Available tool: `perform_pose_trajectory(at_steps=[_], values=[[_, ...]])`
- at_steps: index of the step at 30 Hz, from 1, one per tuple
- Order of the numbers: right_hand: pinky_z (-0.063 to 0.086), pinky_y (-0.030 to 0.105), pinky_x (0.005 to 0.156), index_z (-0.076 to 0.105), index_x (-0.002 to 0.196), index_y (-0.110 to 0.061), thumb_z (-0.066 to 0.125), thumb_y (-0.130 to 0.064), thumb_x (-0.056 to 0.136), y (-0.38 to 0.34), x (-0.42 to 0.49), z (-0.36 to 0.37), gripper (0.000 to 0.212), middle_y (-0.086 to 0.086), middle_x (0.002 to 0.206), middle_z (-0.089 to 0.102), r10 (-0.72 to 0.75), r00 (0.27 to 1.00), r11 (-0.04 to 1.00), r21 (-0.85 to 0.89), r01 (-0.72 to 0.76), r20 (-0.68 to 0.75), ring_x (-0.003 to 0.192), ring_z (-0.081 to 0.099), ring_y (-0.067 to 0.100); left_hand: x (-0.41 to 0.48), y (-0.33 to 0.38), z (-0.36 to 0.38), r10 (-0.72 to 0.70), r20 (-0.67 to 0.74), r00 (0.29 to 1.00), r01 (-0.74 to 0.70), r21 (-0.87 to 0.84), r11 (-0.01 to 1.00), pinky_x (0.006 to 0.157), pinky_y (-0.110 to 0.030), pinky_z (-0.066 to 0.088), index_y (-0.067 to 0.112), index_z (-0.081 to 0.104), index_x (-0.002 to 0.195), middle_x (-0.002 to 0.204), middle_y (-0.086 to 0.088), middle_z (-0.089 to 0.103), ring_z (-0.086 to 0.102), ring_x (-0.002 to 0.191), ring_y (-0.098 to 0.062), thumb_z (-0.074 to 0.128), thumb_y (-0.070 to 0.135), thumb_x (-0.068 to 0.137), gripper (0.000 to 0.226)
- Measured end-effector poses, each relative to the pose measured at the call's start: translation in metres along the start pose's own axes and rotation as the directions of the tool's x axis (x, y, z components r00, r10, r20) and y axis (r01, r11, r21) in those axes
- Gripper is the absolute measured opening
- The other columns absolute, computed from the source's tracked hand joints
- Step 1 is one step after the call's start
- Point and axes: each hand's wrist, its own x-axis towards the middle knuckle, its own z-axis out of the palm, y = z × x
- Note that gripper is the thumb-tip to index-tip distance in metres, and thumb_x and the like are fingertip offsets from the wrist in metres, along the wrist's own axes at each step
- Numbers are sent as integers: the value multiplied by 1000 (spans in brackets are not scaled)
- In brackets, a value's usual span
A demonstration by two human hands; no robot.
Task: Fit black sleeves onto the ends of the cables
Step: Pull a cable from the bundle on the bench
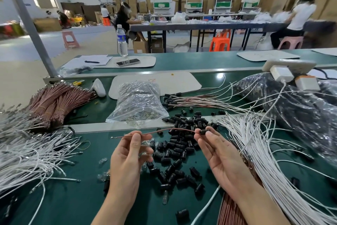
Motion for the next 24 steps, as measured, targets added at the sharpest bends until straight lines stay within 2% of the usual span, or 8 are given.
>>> perform_pose_trajectory(at_steps=[10, 14, 18, 24], values=[[62, 25, 74, 64, 114, -4, 66, -3, 83, -2, -2, -1, 32, 24, 118, 71, 1, 999, 999, 33, -3, 53, 102, 74, 28, -2, 3, 1, -26, 45, 999, 27, -24, 999, 53, -26, 54, 22, 74, 89, 97, -13, 75, 65, 64, -16, 61, 25, 89, 13], [62, 25, 78, 62, 120, -1, 66, -5, 86, 0, -3, 1, 35, 23, 122, 70, 27, 995, 999, 43, -31, 93, 110, 72, 28, -5, 4, -2, -16, 69, 998, 13, 42, 999, 56, -25, 54, 11, 69, 96, 94, -11, 74, 63, 67, -16, 60, 28, 92, 20], [62, 26, 78, 58, 129, 1, 65, -5, 90, 4, -5, 1, 40, 24, 126, 68, 61, 988, 995, 68, -71, 140, 114, 70, 30, -4, 4, -3, -22, 10, 1000, 22, 53, 998, 54, -24, 54, 7, 66, 94, 87, -8, 71, 61, 65, -13, 59, 31, 92, 25], [62, 27, 79, 63, 123, -3, 63, -5, 93, 4, -6, 3, 31, 24, 127, 67, 64, 980, 996, 45, -74, 187, 113, 70, 30, -8, 8, -2, -5, 70, 998, -1, 97, 995, 57, -26, 52, 24, 75, 83, 90, -6, 71, 60, 67, -13, 62, 35, 91, 19]])
